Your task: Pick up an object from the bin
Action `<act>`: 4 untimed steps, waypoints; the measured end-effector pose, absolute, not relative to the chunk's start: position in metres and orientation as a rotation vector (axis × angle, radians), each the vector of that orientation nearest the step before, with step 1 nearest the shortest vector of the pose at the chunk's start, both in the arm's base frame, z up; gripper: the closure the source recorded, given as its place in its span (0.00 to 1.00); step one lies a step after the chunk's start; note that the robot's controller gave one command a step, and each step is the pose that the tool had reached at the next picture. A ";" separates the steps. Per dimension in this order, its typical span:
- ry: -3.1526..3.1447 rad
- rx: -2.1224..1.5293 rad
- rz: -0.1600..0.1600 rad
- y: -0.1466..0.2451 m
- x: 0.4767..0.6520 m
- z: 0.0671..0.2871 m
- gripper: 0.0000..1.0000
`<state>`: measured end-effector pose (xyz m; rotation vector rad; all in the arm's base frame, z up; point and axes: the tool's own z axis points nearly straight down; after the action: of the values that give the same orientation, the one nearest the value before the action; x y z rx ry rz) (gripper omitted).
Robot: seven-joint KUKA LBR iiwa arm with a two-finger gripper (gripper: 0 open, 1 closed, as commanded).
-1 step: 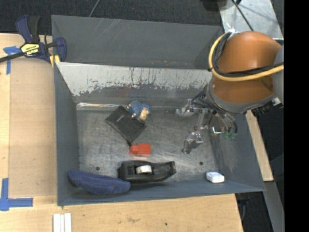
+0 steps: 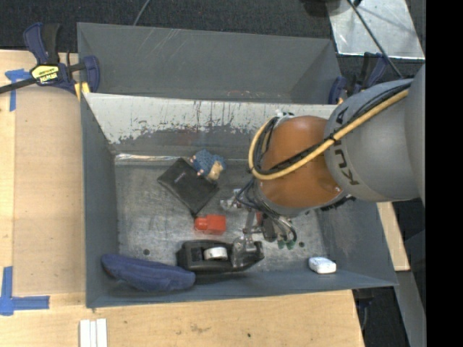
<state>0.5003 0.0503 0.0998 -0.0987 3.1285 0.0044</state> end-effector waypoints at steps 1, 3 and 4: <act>3.121 -0.266 -0.010 0.076 0.497 0.109 0.00; 3.127 -0.427 -0.015 0.075 0.495 0.100 1.00; 3.089 -0.505 -0.002 0.061 0.490 0.250 1.00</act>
Offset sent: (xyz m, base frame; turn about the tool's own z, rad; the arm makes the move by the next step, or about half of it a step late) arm -0.0062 0.0299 0.0077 -0.1078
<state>0.4901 0.0609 0.2502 -0.5046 3.0889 -0.0021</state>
